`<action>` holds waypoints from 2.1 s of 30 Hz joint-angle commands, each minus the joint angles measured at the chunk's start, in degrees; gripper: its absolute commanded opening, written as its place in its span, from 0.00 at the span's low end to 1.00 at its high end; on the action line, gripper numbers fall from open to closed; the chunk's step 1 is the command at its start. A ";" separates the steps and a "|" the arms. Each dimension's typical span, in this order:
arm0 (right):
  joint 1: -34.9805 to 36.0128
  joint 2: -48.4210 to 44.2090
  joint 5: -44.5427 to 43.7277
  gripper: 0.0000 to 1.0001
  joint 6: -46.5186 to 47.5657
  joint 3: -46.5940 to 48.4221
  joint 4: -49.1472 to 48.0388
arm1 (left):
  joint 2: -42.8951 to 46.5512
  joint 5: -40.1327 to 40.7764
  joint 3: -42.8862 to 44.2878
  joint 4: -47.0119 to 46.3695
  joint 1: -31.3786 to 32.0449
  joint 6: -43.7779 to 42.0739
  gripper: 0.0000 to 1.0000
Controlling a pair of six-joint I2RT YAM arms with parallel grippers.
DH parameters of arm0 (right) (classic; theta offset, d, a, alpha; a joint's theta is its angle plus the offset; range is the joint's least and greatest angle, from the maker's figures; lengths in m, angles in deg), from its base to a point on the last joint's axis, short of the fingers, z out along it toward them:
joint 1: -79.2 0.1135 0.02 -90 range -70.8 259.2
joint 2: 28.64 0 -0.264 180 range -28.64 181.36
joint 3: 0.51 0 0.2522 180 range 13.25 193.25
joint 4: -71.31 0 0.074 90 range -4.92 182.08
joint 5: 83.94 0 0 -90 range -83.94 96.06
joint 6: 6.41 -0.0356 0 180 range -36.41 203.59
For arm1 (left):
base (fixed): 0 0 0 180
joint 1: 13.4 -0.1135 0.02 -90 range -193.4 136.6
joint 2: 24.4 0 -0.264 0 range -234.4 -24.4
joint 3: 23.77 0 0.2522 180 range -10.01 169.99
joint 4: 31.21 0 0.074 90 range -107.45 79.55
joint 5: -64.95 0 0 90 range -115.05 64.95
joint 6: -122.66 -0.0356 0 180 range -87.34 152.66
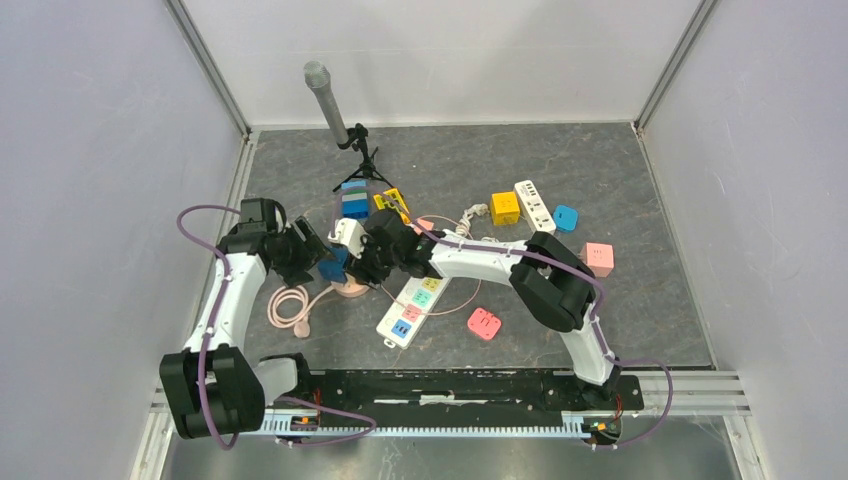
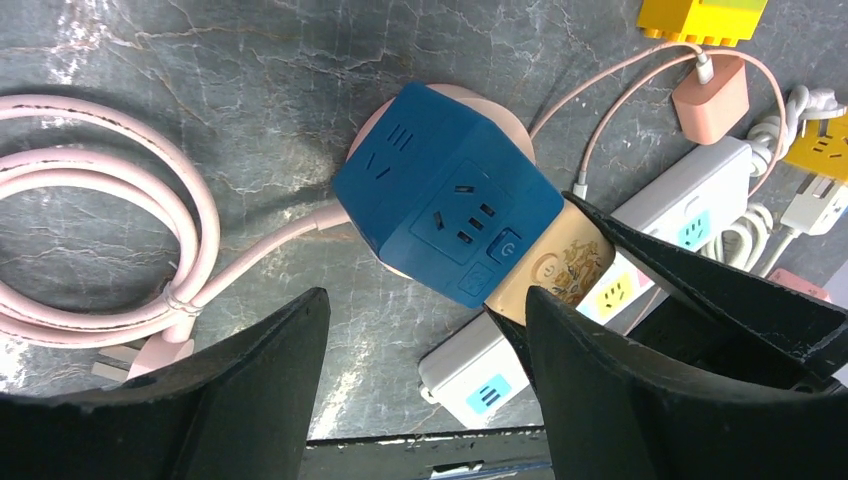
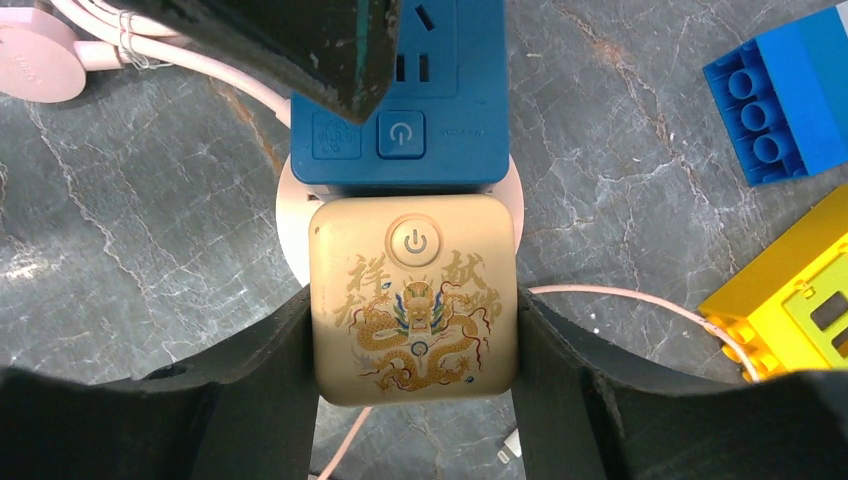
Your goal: Pull the plug off the socket
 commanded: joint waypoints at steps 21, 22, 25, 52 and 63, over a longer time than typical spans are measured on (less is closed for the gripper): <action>1.31 -0.53 3.38 0.81 -0.68 1.94 -0.41 | 1.08 1.22 -4.17 -3.58 0.06 1.19 0.66; 1.32 -0.23 3.49 0.78 -0.63 2.13 -0.41 | 1.09 1.24 -4.25 -3.58 0.06 1.19 0.66; 1.31 0.20 3.81 0.69 -0.63 2.66 -0.61 | 1.37 -0.11 -4.50 -4.07 0.01 1.30 0.67; 0.88 -1.47 3.22 0.00 -3.97 -0.85 -6.92 | 1.95 2.27 -9.92 -7.15 0.07 5.19 0.53; 0.36 -1.01 7.83 0.00 -7.60 1.57 -8.69 | -1.06 3.40 -9.18 -5.60 0.06 5.98 0.44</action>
